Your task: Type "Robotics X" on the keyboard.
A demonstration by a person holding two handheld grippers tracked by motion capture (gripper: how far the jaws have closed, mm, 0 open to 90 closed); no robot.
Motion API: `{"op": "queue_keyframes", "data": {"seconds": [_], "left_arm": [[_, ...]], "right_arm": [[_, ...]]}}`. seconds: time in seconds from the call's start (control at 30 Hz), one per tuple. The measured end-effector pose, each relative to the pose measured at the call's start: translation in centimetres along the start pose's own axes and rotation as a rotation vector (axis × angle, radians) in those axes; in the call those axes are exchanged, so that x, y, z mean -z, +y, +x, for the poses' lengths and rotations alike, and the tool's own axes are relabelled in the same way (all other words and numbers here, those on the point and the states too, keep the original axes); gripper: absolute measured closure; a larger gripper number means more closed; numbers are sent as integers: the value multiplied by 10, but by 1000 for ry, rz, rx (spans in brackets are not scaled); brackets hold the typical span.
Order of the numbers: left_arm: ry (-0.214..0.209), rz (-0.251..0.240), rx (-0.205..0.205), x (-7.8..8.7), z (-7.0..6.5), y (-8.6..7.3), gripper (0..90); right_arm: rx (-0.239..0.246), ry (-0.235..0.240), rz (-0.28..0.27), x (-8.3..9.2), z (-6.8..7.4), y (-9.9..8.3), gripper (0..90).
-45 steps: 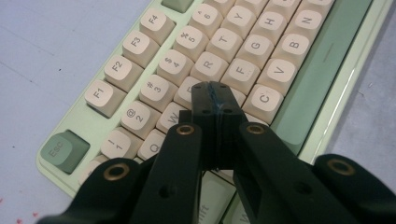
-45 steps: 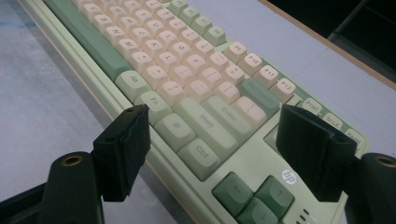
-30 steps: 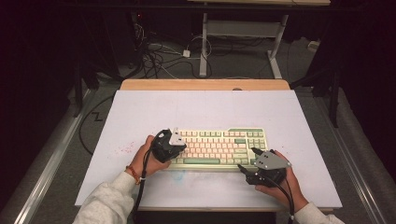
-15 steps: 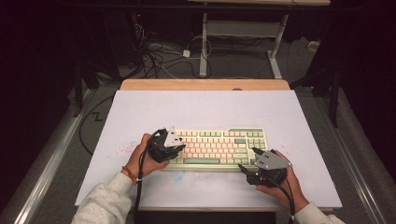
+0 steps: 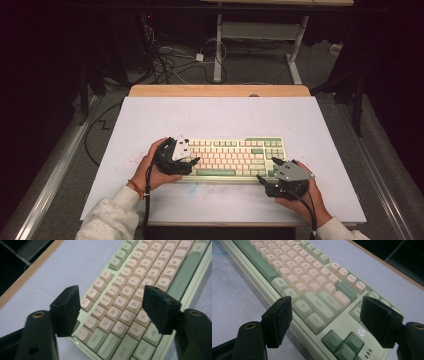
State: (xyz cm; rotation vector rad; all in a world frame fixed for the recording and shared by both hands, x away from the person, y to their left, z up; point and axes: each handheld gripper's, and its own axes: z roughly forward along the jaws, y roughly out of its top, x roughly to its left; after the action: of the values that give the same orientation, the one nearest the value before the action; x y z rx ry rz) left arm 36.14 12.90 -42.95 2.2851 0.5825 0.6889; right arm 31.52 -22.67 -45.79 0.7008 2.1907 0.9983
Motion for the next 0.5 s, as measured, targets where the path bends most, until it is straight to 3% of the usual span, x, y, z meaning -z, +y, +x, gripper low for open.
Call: {"op": "queue_keyframes", "data": {"seconds": [0.17, 0.5], "left_arm": [[5, -35, 2, 6, -1, -2, 216], [44, -70, 1, 20, -1, -9, 201]], "right_arm": [[-2, -1, -1, 1, 0, 0, 260], [-10, -8, 0, 2, -2, -1, 262]]}}
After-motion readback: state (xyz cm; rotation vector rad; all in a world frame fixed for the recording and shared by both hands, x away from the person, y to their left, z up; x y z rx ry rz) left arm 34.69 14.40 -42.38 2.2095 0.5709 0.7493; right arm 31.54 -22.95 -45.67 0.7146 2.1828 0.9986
